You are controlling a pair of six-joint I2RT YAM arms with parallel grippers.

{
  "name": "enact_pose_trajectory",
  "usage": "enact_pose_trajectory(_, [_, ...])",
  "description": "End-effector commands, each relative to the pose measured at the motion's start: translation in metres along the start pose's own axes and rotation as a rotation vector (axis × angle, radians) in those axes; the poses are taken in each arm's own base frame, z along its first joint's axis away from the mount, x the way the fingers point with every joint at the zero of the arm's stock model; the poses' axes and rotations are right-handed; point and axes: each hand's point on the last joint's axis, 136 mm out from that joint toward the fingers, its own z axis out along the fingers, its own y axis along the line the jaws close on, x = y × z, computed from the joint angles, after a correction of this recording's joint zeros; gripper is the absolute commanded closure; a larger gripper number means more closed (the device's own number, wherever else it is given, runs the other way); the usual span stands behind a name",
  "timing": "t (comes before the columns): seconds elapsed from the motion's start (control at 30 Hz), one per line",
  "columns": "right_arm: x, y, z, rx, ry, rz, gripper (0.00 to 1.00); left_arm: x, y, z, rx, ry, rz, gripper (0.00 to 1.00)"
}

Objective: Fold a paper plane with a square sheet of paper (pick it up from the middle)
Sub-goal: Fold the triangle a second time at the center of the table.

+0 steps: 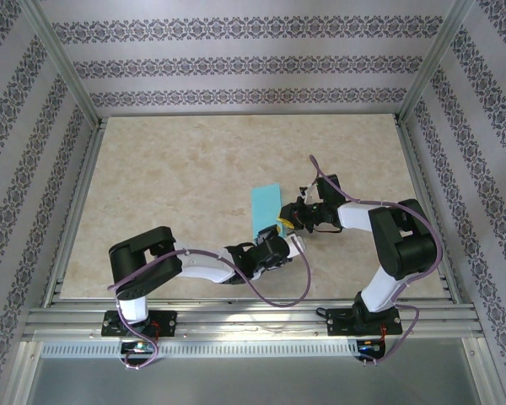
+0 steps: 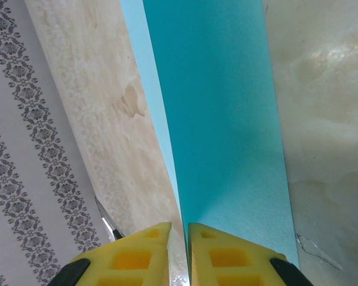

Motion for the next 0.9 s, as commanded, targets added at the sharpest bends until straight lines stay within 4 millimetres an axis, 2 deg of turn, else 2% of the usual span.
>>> enact_pose_trajectory(0.0, [-0.003,0.012,-0.003,-0.021,-0.019,-0.026,0.84,0.001,0.011,0.006,-0.032,0.034,0.018,0.4])
enact_pose_trajectory(0.23, [-0.002,0.01,-0.003,-0.015,-0.02,-0.025,0.84,0.0,0.016,0.01,-0.053,0.04,0.006,0.57])
enact_pose_trajectory(0.5, [-0.002,0.01,-0.004,-0.013,-0.025,-0.025,0.84,0.009,0.022,0.009,-0.065,0.058,-0.022,0.59])
enact_pose_trajectory(0.87, [-0.003,0.012,-0.006,-0.014,-0.031,-0.029,0.84,-0.001,0.029,0.004,-0.043,0.022,-0.076,0.85])
